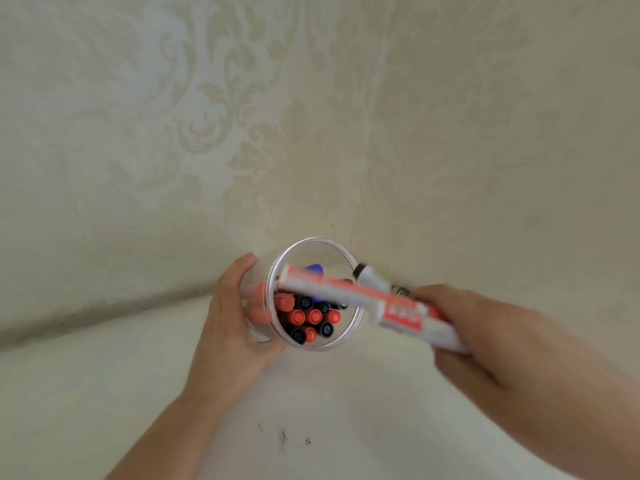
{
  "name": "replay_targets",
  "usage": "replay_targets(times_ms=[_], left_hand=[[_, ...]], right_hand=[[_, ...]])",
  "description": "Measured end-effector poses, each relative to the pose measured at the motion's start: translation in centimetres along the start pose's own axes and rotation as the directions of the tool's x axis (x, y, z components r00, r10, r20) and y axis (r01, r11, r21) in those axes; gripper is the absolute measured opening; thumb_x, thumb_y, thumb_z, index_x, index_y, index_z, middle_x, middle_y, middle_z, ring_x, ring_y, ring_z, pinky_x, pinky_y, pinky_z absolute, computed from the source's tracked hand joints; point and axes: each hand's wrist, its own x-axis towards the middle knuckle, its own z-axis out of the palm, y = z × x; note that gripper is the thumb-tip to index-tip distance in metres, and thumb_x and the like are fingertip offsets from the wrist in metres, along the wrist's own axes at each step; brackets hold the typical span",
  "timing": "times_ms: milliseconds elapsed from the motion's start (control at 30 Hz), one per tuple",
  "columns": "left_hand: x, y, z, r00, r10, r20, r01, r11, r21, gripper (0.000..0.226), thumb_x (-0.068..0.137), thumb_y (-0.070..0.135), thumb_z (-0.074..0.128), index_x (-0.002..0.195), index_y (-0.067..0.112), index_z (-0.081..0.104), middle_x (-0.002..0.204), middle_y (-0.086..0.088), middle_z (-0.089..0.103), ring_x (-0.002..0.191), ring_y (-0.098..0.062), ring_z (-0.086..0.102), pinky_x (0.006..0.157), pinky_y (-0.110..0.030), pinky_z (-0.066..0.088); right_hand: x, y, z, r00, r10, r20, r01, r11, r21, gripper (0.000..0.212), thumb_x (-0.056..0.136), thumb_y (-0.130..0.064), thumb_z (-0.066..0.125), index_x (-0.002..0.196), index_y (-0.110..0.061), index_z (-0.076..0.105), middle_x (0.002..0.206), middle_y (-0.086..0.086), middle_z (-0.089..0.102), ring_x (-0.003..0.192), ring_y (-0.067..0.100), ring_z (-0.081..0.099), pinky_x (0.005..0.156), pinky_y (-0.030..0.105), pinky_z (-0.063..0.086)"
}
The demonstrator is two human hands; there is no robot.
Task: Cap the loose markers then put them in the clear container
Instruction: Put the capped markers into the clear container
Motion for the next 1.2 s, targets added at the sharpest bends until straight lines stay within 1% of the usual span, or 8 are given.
replay_targets(times_ms=[133, 267, 467, 567, 700, 867, 967, 1201], left_hand=[[-0.3, 0.2, -0.2, 0.997, 0.065, -0.051, -0.064, 0.998, 0.017, 0.103, 0.051, 0.028, 0.089, 0.13, 0.041, 0.023, 0.136, 0.007, 0.048, 0.123, -0.01, 0.047, 0.099, -0.037, 0.041], [-0.2, 0.6, -0.4, 0.992, 0.089, -0.093, -0.083, 0.995, 0.062, 0.103, 0.051, 0.026, 0.089, 0.124, 0.052, 0.021, 0.136, 0.005, 0.045, 0.116, -0.006, 0.047, 0.092, -0.023, 0.04], [-0.1, 0.6, -0.1, 0.984, 0.146, -0.105, -0.133, 0.983, 0.123, 0.103, 0.05, 0.021, 0.088, 0.125, 0.044, 0.021, 0.137, 0.009, 0.038, 0.121, -0.011, 0.044, 0.092, -0.027, 0.039], [-0.1, 0.7, 0.0, 0.983, 0.148, -0.108, -0.136, 0.985, 0.109, 0.105, 0.049, 0.022, 0.089, 0.123, 0.047, 0.019, 0.135, 0.011, 0.037, 0.12, -0.009, 0.043, 0.092, -0.029, 0.041], [-0.1, 0.4, -0.2, 0.985, 0.096, -0.141, -0.089, 0.994, 0.059, 0.103, 0.048, 0.036, 0.088, 0.127, 0.039, 0.023, 0.134, 0.006, 0.039, 0.119, -0.017, 0.048, 0.087, -0.023, 0.04], [-0.1, 0.2, -0.2, 0.989, 0.109, -0.103, -0.108, 0.994, 0.011, 0.094, 0.053, 0.047, 0.075, 0.13, 0.04, 0.023, 0.139, 0.023, 0.031, 0.123, -0.002, 0.042, 0.097, -0.019, 0.039], [-0.2, 0.4, 0.1, 0.985, 0.171, -0.028, -0.17, 0.985, 0.04, 0.098, 0.054, 0.033, 0.085, 0.128, 0.046, 0.023, 0.134, 0.043, 0.021, 0.125, 0.011, 0.031, 0.1, -0.003, 0.024], [0.6, -0.1, -0.1, 0.996, 0.088, -0.019, -0.089, 0.992, -0.086, 0.098, 0.05, 0.028, 0.09, 0.132, 0.015, 0.037, 0.129, 0.001, 0.05, 0.115, -0.014, 0.054, 0.091, -0.033, 0.049]], right_hand=[[0.9, -1.7, 1.4, 0.997, 0.036, 0.072, -0.011, 0.949, -0.315, 0.02, 0.093, -0.033, 0.023, 0.111, -0.031, 0.03, 0.111, -0.011, 0.05, 0.091, 0.015, 0.058, 0.06, 0.029, 0.038], [1.6, -2.2, 1.1, 0.992, 0.117, -0.036, -0.121, 0.895, -0.43, 0.015, 0.091, -0.024, 0.034, 0.106, -0.025, 0.035, 0.083, -0.005, 0.041, 0.072, 0.02, 0.056, 0.042, 0.024, 0.017], [3.8, -4.6, 1.7, 0.979, 0.124, -0.16, -0.178, 0.905, -0.386, 0.032, 0.04, -0.009, 0.083, 0.06, -0.007, 0.057, 0.053, 0.0, 0.022, 0.037, 0.018, 0.014, 0.053, 0.012, -0.004], [3.7, -5.9, 1.6, 0.97, 0.082, -0.228, -0.165, 0.912, -0.375, 0.013, 0.059, -0.005, 0.066, 0.072, -0.002, 0.064, 0.055, 0.001, 0.023, 0.043, 0.018, 0.011, 0.053, 0.012, -0.005], [3.1, -6.4, 2.2, 0.973, 0.045, -0.224, -0.135, 0.904, -0.404, 0.047, 0.078, -0.005, 0.025, 0.095, 0.001, 0.068, 0.052, 0.003, 0.043, 0.04, 0.019, 0.011, 0.052, 0.014, -0.006], [3.5, -6.3, 1.8, 0.997, -0.077, 0.032, 0.083, 0.953, -0.291, 0.036, 0.092, -0.02, 0.036, 0.127, -0.018, 0.031, 0.11, 0.0, 0.048, 0.086, 0.028, 0.058, 0.042, 0.026, 0.015], [5.4, -5.5, 1.0, 0.994, -0.106, -0.01, 0.098, 0.946, -0.309, 0.026, 0.089, -0.018, 0.042, 0.115, -0.023, 0.043, 0.1, -0.002, 0.05, 0.09, 0.027, 0.056, 0.044, 0.024, 0.014], [9.0, -5.9, 2.4, 0.992, -0.05, -0.113, 0.066, 0.988, 0.142, 0.017, 0.082, -0.032, 0.061, 0.093, -0.019, 0.058, 0.085, 0.001, 0.062, 0.075, 0.023, 0.055, 0.058, 0.033, 0.042]])
